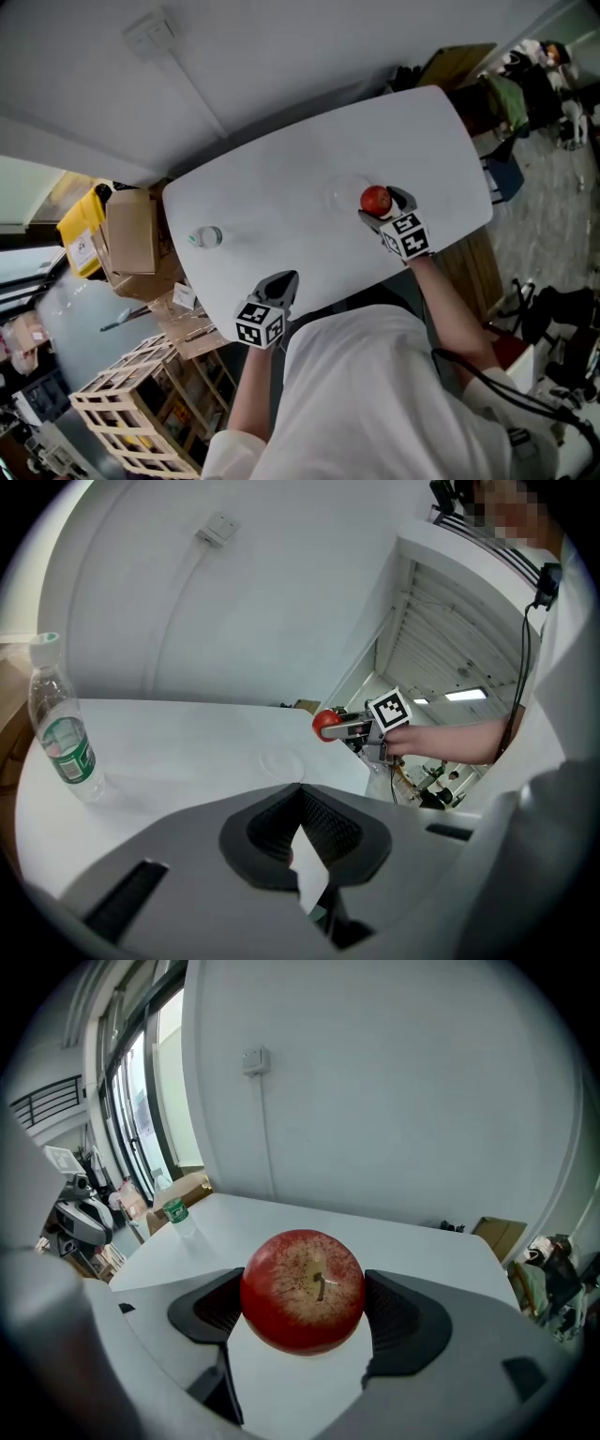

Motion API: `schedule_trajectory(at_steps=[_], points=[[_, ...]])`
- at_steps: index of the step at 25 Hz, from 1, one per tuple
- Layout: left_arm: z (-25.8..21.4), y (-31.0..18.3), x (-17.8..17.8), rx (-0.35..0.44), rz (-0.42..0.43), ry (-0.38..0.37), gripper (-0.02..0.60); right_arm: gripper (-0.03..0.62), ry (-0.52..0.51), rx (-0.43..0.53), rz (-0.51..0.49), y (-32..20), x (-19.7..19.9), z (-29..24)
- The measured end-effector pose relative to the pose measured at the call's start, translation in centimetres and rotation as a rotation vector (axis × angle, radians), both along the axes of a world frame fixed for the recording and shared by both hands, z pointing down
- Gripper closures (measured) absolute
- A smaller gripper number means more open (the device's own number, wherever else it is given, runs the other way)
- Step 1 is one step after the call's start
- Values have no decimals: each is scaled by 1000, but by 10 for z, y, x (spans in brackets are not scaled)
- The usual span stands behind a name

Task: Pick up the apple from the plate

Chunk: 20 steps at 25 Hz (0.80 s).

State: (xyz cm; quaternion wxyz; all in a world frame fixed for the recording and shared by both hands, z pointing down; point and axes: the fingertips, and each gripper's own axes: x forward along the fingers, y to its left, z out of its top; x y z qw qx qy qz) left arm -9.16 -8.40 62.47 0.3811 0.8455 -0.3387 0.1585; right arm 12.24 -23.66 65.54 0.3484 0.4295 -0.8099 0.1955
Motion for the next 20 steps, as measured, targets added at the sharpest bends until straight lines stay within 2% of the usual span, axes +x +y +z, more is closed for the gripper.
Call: schedule_trajectory(at_steps=[5,11,20], points=[[-4,0,1,26,26,-8,580,209,-8,21,17,16,9,-22],[-15,-4,9,57,3,-13,580,209,-46,45,18,28,22,-42],[-17,26,48,43,-50,-25,580,209,-95,60,-42,54,46,-55]])
